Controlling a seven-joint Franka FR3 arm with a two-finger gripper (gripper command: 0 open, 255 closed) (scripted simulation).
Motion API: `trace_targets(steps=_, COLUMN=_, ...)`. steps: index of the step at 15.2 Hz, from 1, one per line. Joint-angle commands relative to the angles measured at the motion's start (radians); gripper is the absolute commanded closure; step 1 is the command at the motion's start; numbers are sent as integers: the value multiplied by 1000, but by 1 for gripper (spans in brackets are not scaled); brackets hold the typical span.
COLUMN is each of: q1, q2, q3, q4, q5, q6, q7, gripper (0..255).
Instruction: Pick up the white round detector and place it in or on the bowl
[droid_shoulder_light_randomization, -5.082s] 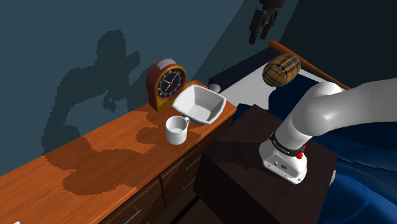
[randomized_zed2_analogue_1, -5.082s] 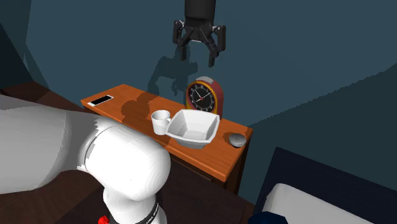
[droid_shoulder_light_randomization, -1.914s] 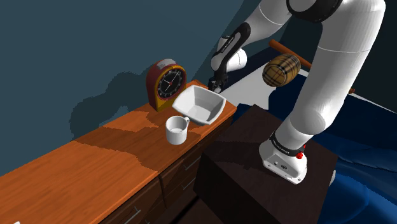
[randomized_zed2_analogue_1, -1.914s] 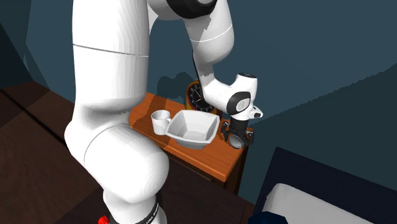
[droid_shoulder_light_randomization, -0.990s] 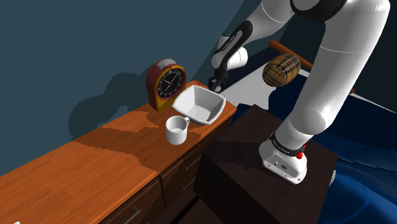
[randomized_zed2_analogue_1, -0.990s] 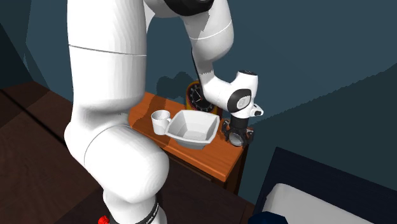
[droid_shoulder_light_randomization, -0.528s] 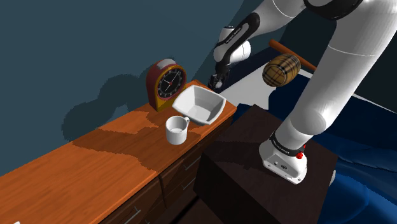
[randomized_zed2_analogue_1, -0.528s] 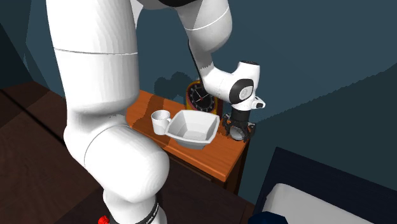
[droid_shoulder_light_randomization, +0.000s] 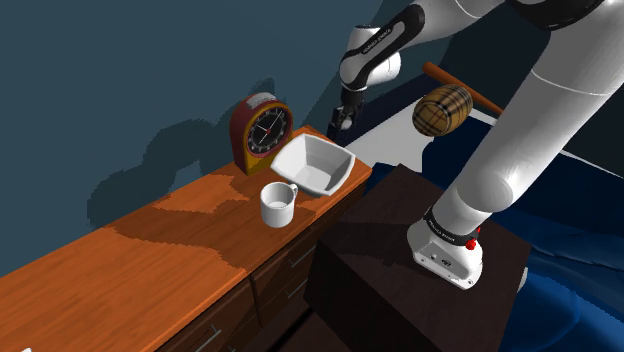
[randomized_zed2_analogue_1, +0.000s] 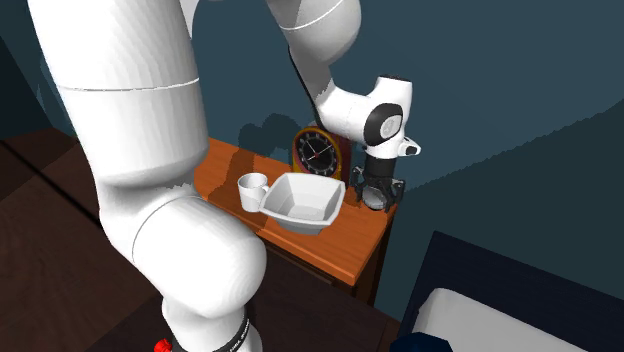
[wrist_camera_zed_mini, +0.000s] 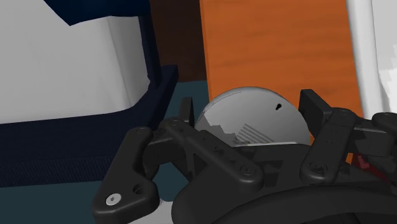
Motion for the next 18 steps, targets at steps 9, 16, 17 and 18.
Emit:
trace_targets(steps=9, q1=0, q2=-105, q3=-2, q4=39, q5=-32, q6=-141, q7=22, gripper=255)
trace_targets(steps=16, q1=10, q2=-175, q3=13, q4=47, q5=-46, q6=-219, q7=56, gripper=255)
trace_targets(steps=17, q1=21, q2=-195, q3=27, q4=26, q5=-48, q6=-219, q7=82, gripper=255)
trace_targets(steps=18, q1=31, q2=-214, q3=41, q4=7, q5=-49, q6=-218, q7=107, gripper=255)
